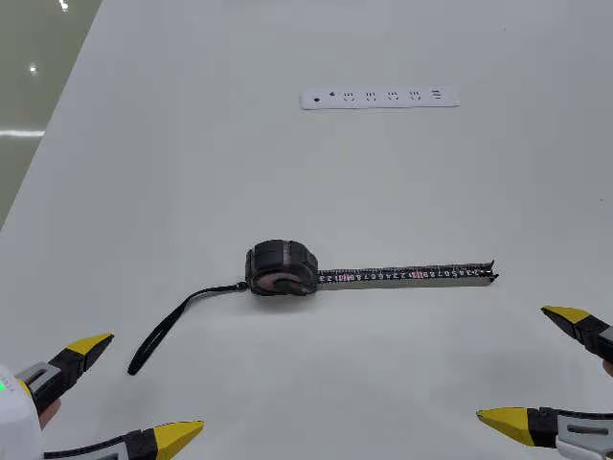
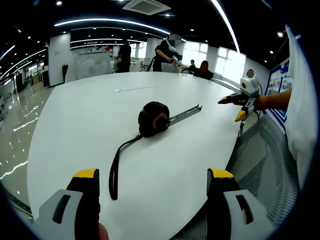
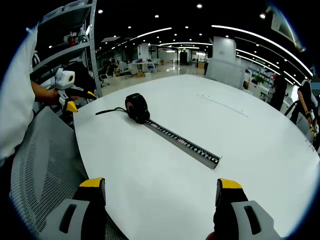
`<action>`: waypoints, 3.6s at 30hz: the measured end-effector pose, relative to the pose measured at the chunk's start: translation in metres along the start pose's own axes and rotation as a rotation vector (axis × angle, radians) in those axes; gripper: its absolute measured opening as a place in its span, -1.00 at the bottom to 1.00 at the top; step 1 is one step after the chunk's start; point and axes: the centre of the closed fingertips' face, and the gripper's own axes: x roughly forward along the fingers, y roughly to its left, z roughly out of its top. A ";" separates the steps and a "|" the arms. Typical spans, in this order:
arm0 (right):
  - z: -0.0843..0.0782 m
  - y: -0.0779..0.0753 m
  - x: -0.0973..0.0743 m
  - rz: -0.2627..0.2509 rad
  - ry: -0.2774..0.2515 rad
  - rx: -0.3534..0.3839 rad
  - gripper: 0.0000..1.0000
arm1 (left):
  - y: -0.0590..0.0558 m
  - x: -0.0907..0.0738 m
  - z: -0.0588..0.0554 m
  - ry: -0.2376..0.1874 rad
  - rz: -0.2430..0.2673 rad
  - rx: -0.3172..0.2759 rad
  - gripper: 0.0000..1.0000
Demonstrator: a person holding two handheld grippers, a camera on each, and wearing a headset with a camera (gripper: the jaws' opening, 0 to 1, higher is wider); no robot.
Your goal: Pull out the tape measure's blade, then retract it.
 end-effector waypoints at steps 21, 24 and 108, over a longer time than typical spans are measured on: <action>0.004 -0.006 0.004 0.001 -0.001 -0.012 0.81 | -0.020 0.038 0.029 -0.033 -0.047 0.003 0.69; 0.005 -0.008 0.006 0.004 -0.001 -0.017 0.81 | -0.021 0.044 0.034 -0.034 -0.049 -0.001 0.69; 0.017 -0.086 0.066 0.131 0.125 -0.171 0.28 | -0.026 0.151 0.070 0.001 0.138 -0.095 0.53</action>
